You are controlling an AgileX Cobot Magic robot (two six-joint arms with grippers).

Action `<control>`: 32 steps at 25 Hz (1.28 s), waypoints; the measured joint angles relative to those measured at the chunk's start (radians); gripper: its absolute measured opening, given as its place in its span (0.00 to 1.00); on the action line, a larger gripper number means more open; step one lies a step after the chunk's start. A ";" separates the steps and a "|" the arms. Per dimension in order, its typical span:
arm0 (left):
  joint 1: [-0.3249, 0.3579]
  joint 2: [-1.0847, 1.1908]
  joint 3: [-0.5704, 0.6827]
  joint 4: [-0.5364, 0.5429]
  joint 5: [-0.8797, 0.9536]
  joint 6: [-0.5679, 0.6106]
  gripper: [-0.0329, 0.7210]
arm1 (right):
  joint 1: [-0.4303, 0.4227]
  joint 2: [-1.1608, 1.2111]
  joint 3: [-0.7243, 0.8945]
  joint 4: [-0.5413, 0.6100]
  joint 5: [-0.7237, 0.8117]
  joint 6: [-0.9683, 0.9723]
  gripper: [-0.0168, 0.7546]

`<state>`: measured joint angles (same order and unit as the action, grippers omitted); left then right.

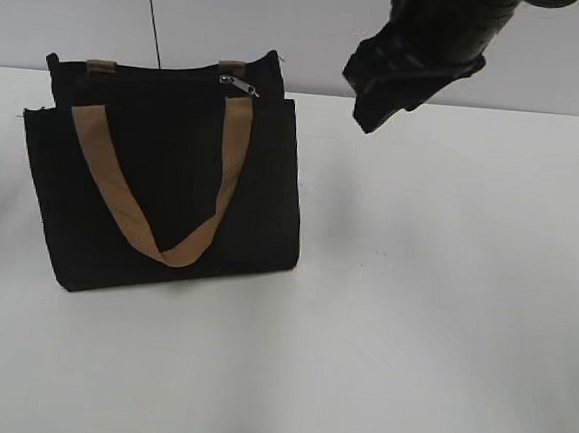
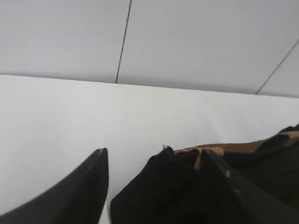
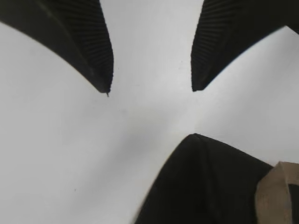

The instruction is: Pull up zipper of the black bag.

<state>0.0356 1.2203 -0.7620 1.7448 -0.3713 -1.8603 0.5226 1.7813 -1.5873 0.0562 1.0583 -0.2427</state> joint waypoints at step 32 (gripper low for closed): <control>0.000 -0.034 0.000 0.000 0.021 0.025 0.71 | -0.176 -0.918 0.625 -0.001 0.032 0.211 0.55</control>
<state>0.0361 1.1865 -0.7620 1.7447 -0.3500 -1.8349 0.3470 0.8630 -0.9618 0.0549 1.0903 -0.0316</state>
